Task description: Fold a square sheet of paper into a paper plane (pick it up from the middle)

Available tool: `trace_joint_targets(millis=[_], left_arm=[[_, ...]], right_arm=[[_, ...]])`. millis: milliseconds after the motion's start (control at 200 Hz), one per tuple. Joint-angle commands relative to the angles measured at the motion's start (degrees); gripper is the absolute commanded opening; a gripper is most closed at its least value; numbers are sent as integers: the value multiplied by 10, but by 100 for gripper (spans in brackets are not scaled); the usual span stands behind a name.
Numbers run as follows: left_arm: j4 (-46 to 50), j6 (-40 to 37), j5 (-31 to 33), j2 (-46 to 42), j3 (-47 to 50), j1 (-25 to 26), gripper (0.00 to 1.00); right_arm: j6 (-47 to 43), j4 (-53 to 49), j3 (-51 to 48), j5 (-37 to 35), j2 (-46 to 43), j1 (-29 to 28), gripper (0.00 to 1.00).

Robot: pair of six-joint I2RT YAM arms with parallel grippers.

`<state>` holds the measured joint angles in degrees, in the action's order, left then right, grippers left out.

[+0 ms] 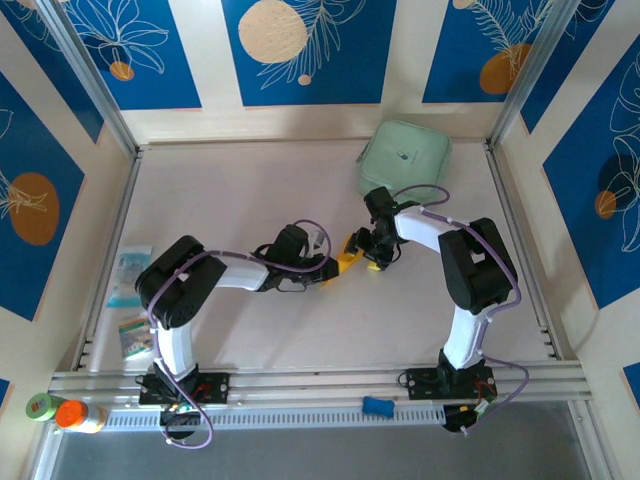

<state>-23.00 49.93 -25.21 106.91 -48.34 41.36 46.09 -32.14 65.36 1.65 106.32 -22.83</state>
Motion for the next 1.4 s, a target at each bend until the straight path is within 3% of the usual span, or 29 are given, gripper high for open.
trace_joint_targets(millis=[0,660,1396], left_arm=[[23,-37,10,-26,8,-6,29],[176,-257,33,-50,-39,16,36],[218,-329,34,6,-89,26,33]], right_arm=[[1,17,-25,-22,63,-12,64],[-1,9,-12,-15,73,-14,64],[1,12,-9,-8,84,-13,64]])
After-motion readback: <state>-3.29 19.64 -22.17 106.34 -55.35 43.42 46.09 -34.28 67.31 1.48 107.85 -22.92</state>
